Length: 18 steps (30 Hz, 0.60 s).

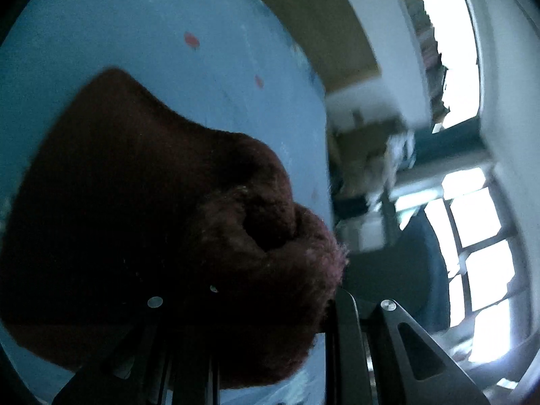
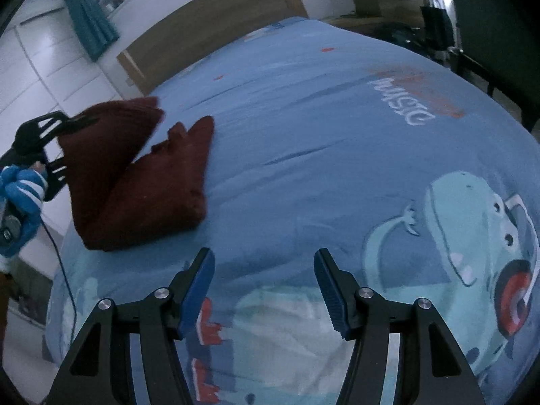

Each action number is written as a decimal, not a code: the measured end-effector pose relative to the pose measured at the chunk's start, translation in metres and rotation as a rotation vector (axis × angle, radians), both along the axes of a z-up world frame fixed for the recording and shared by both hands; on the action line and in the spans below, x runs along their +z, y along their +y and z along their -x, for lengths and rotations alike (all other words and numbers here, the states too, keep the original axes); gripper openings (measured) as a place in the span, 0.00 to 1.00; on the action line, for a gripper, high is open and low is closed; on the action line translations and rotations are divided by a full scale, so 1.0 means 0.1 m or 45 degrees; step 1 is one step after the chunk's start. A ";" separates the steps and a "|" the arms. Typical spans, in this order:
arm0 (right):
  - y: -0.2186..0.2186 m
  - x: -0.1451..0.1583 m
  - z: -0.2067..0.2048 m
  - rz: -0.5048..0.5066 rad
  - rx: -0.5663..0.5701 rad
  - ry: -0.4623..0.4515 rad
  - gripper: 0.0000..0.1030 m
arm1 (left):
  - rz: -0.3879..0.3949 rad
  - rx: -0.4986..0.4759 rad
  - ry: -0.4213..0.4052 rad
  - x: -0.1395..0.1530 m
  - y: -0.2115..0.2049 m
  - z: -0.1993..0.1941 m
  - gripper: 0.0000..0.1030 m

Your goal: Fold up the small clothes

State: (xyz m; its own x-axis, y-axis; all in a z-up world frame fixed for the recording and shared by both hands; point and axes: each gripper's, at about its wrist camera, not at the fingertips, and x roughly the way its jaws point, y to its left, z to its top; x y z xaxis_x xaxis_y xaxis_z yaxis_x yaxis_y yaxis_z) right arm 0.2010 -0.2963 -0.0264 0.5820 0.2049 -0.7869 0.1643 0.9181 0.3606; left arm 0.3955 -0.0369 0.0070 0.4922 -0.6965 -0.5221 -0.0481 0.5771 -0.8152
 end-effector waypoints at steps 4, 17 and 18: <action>-0.10 -0.06 0.06 -0.007 -0.025 0.017 0.61 | -0.224 -0.137 0.016 -0.26 -0.41 0.13 0.15; -0.16 -0.20 0.10 -0.036 -0.050 0.048 0.61 | -0.738 -0.338 -0.148 -0.51 -1.21 0.98 0.16; -0.15 -0.19 0.10 -0.032 -0.045 0.048 0.61 | -0.759 -0.346 -0.145 -0.58 -1.27 1.05 0.17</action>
